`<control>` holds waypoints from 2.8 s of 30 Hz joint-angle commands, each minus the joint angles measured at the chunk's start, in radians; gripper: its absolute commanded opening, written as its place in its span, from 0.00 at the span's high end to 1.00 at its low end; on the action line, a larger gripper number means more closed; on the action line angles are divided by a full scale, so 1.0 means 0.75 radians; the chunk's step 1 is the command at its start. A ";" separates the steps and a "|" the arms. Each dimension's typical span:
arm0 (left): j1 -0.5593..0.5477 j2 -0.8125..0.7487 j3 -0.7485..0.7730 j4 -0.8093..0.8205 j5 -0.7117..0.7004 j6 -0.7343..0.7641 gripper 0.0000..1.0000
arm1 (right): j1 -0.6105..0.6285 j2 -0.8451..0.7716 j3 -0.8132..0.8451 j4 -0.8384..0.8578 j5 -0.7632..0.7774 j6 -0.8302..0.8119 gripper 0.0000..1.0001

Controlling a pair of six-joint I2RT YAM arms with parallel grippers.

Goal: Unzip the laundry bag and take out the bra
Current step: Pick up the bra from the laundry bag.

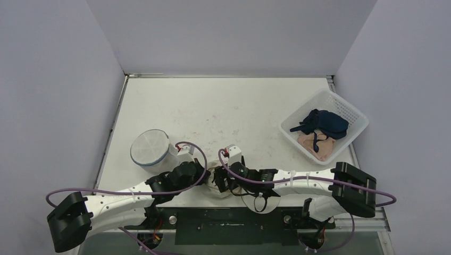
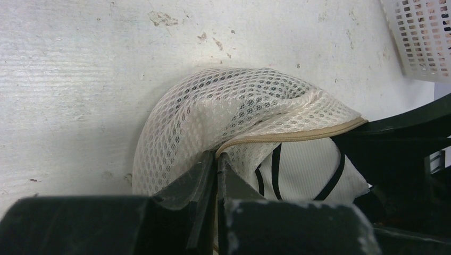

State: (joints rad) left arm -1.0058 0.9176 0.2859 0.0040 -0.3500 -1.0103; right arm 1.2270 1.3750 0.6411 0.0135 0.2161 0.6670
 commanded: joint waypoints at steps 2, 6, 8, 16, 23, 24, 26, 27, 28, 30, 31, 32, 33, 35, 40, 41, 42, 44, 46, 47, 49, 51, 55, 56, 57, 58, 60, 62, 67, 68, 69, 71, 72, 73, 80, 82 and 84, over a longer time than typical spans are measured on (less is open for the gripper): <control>0.006 0.011 0.007 0.053 0.020 -0.003 1.00 | 0.000 0.064 0.058 0.041 -0.081 0.022 0.29; 0.006 0.022 0.006 0.063 0.025 -0.003 1.00 | 0.002 0.087 0.062 0.046 -0.095 0.032 0.39; 0.005 0.024 0.007 0.066 0.027 -0.003 1.00 | 0.003 0.087 0.063 0.050 -0.095 0.036 0.47; 0.007 0.018 0.009 0.063 0.028 0.000 1.00 | 0.003 0.038 0.071 0.038 -0.081 0.051 0.79; 0.007 -0.003 0.016 0.051 0.033 -0.003 1.00 | 0.012 -0.142 -0.005 0.108 -0.028 -0.011 0.95; 0.006 -0.012 0.022 0.042 0.034 -0.003 1.00 | 0.012 -0.175 -0.019 0.121 -0.038 -0.049 0.95; 0.007 -0.033 0.039 0.020 0.029 -0.002 1.00 | 0.012 -0.235 -0.024 0.124 -0.065 -0.116 0.95; 0.008 -0.045 0.044 0.013 0.029 -0.001 1.00 | 0.013 -0.260 -0.023 0.116 -0.076 -0.152 0.95; 0.009 -0.057 0.051 0.007 0.030 0.000 1.00 | 0.013 -0.289 -0.023 0.108 -0.087 -0.184 0.95; 0.009 -0.076 0.061 -0.003 0.027 0.001 1.00 | 0.015 -0.337 -0.031 0.096 -0.095 -0.234 0.95; 0.009 -0.085 0.065 -0.002 0.026 0.001 1.00 | 0.017 -0.368 -0.042 0.095 -0.089 -0.251 0.95; 0.009 -0.094 0.068 -0.002 0.026 0.001 1.00 | 0.017 -0.401 -0.053 0.099 -0.084 -0.264 0.95; 0.008 -0.099 0.070 -0.003 0.027 0.001 1.00 | 0.017 -0.437 -0.070 0.109 -0.084 -0.281 0.95; 0.007 -0.111 0.079 -0.051 0.026 -0.002 1.00 | 0.017 -0.501 -0.093 0.130 -0.100 -0.321 0.95; 0.020 -0.137 0.177 -0.096 0.018 0.037 1.00 | 0.052 -0.495 -0.038 0.014 -0.100 -0.457 0.95; 0.022 -0.138 0.209 -0.099 0.019 0.051 1.00 | 0.069 -0.475 -0.024 -0.008 -0.087 -0.477 0.95; 0.024 -0.132 0.236 -0.100 0.022 0.066 1.00 | 0.085 -0.457 -0.013 -0.031 -0.072 -0.493 0.95; 0.026 -0.102 0.301 -0.105 0.028 0.100 1.00 | 0.113 -0.423 0.002 -0.063 -0.045 -0.514 0.95; 0.031 -0.052 0.360 -0.118 0.033 0.126 1.00 | 0.148 -0.390 0.008 -0.069 0.001 -0.526 0.95; 0.032 -0.032 0.386 -0.122 0.036 0.136 1.00 | 0.163 -0.384 0.008 -0.067 0.019 -0.532 0.95; 0.036 0.002 0.423 -0.126 0.041 0.152 1.00 | 0.191 -0.375 0.008 -0.060 0.066 -0.538 0.95; 0.041 0.027 0.447 -0.129 0.037 0.164 1.00 | 0.227 -0.388 -0.001 -0.047 0.136 -0.552 0.95; 0.067 0.070 0.445 -0.153 0.027 0.167 1.00 | 0.322 -0.454 -0.028 0.001 0.283 -0.584 0.95; 0.075 0.080 0.440 -0.156 0.029 0.164 1.00 | 0.335 -0.480 -0.037 0.021 0.312 -0.589 0.95; 0.079 0.087 0.430 -0.156 0.035 0.162 1.00 | 0.339 -0.502 -0.044 0.034 0.342 -0.592 0.95; 0.081 0.092 0.418 -0.149 0.038 0.158 1.00 | 0.341 -0.528 -0.050 0.044 0.373 -0.591 0.95; 0.085 0.090 0.386 -0.127 0.048 0.152 1.00 | 0.343 -0.576 -0.063 0.061 0.446 -0.580 0.95; 0.086 0.076 0.349 -0.099 0.056 0.147 1.00 | 0.342 -0.620 -0.079 0.079 0.520 -0.560 0.95; 0.088 0.027 0.269 -0.037 0.045 0.142 1.00 | 0.331 -0.684 -0.115 0.135 0.659 -0.463 0.95; 0.089 0.018 0.258 -0.027 0.041 0.142 1.00 | 0.328 -0.680 -0.116 0.135 0.678 -0.439 0.95; 0.087 0.013 0.246 -0.024 0.037 0.144 1.00 | 0.321 -0.674 -0.115 0.134 0.697 -0.409 0.95; 0.088 0.003 0.221 0.020 0.032 0.143 1.00 | 0.301 -0.656 -0.112 0.131 0.704 -0.356 0.95; 0.087 0.000 0.209 0.038 0.031 0.142 1.00 | 0.283 -0.648 -0.110 0.134 0.685 -0.334 0.95; 0.088 -0.002 0.196 0.054 0.032 0.141 1.00 | 0.268 -0.637 -0.109 0.137 0.668 -0.313 0.95; 0.089 0.008 0.086 0.189 0.035 0.136 1.00 | 0.112 -0.671 -0.170 0.167 0.545 -0.103 0.95; 0.088 0.007 0.045 0.236 0.038 0.135 1.00 | 0.070 -0.728 -0.209 0.215 0.487 -0.073 0.95; 0.087 0.001 0.012 0.270 0.041 0.127 1.00 | 0.039 -0.772 -0.232 0.258 0.431 -0.056 0.95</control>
State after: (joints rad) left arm -0.9451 0.9283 0.3340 0.1062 -0.3130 -0.9096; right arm 1.2999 0.8753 0.4889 0.0681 0.5987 0.5400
